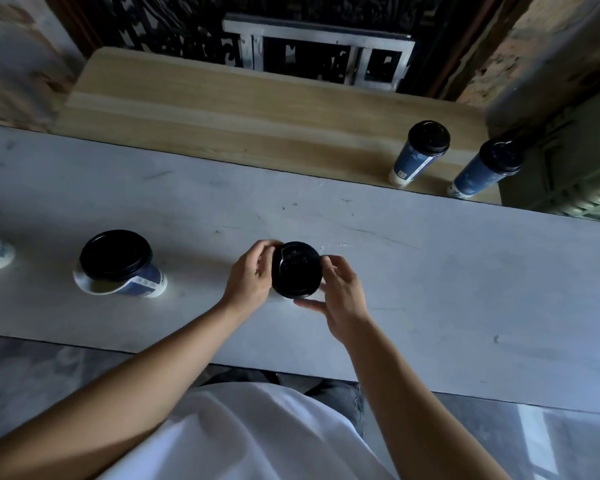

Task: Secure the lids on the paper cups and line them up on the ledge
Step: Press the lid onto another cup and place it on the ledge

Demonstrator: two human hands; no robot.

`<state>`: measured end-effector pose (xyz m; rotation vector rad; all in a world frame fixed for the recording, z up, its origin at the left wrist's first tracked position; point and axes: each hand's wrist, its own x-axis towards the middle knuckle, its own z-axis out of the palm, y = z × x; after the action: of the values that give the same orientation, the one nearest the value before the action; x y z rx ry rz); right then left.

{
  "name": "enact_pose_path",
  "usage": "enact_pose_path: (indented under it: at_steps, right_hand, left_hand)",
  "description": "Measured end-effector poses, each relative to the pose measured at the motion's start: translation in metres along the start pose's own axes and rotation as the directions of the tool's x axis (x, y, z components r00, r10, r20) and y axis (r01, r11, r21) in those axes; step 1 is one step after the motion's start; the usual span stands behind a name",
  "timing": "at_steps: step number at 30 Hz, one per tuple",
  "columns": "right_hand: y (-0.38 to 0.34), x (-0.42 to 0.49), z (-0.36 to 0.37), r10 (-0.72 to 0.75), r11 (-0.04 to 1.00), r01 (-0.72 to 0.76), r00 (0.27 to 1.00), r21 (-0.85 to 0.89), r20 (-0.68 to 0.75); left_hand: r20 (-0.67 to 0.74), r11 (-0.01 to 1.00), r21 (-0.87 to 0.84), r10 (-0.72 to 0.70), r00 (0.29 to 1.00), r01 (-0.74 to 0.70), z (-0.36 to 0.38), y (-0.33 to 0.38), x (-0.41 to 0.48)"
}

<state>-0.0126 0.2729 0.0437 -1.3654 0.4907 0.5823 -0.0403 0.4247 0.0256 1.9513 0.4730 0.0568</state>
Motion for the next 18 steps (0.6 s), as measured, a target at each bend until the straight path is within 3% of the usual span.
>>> enact_pose_path:
  at_steps: [3, 6, 8, 10, 14, 18]
  right_hand:
    - [0.006, -0.010, -0.005, 0.013, 0.993, -0.018, 0.999, 0.120, 0.041]
    - [0.017, -0.017, -0.004, -0.051, 0.977, 0.035, 0.996, 0.208, 0.070]
    - [0.020, -0.017, -0.001, -0.088, 0.983, 0.073, 0.993, 0.169, 0.084]
    - [0.018, -0.014, 0.000, -0.088, 0.989, 0.078, 0.993, 0.129, 0.074]
    - [0.013, -0.007, -0.004, -0.096, 0.995, 0.092, 0.991, 0.045, 0.090]
    - [0.009, -0.003, -0.001, -0.066, 0.997, 0.068, 0.994, -0.029, 0.082]
  left_hand:
    - [-0.009, 0.984, -0.130, -0.121, 0.993, 0.119, 0.001, 0.001, -0.003]
    - [-0.009, 0.875, -0.374, -0.335, 0.942, 0.307, 0.009, 0.013, -0.014]
    - [-0.033, 0.829, -0.433, -0.407, 0.913, 0.354, 0.013, 0.017, -0.019]
    - [-0.062, 0.838, -0.385, -0.443, 0.895, 0.388, 0.013, 0.016, -0.016]
    - [-0.056, 0.913, -0.153, -0.390, 0.919, 0.378, 0.004, 0.005, 0.005]
    - [-0.004, 0.990, -0.045, -0.136, 0.991, 0.136, -0.004, -0.005, 0.012]
